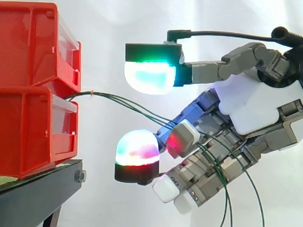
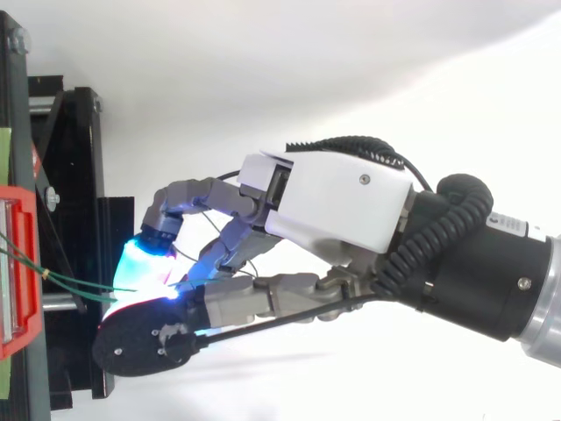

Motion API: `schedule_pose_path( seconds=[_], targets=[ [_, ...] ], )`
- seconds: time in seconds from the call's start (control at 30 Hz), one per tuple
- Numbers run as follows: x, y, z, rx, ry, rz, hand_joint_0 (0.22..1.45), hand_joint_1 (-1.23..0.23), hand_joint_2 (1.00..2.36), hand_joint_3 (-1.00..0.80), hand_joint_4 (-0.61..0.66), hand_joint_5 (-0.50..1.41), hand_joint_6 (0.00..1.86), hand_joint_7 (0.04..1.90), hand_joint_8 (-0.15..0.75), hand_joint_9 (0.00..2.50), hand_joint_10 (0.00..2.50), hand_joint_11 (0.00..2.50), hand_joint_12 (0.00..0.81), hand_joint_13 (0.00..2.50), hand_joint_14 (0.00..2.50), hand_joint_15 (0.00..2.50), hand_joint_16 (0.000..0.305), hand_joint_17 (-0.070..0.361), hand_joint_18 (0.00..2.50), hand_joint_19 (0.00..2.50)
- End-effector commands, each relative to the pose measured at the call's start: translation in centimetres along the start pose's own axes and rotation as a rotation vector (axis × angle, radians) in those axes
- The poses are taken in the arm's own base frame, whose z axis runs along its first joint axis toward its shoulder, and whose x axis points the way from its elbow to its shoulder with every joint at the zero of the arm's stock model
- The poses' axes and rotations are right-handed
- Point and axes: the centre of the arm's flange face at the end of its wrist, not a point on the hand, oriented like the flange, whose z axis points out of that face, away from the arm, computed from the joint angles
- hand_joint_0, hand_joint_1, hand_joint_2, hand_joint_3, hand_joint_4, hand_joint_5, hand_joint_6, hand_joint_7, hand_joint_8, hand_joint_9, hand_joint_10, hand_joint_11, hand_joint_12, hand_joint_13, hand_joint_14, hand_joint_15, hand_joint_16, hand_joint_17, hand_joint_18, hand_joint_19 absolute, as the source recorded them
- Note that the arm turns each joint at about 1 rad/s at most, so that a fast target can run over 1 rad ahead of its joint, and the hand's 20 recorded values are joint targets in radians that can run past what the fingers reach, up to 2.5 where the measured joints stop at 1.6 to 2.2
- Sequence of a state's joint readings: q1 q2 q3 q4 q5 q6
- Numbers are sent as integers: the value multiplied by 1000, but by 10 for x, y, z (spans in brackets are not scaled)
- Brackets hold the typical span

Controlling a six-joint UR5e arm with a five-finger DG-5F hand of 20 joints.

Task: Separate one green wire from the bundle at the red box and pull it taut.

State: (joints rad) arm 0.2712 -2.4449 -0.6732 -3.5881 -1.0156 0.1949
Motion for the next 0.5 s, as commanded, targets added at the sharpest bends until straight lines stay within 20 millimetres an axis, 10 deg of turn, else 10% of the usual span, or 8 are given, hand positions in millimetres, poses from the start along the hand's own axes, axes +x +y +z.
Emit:
schedule_pose_path(
  seconds=[0.0, 0.47],
  targets=[
    [-2, 1, 1, -2, -1, 1, 592, -607, 1000, -500, 291, -137, 504, 1123, 348, 1068, 16, 1156, 434, 829, 11, 329, 47, 105, 570, 328],
    [-4, 13, 17, -121, 23, 26, 591, -606, 1000, -500, 292, -137, 503, 1119, 343, 1068, 16, 1159, 434, 829, 10, 337, 47, 105, 569, 329]
  ],
)
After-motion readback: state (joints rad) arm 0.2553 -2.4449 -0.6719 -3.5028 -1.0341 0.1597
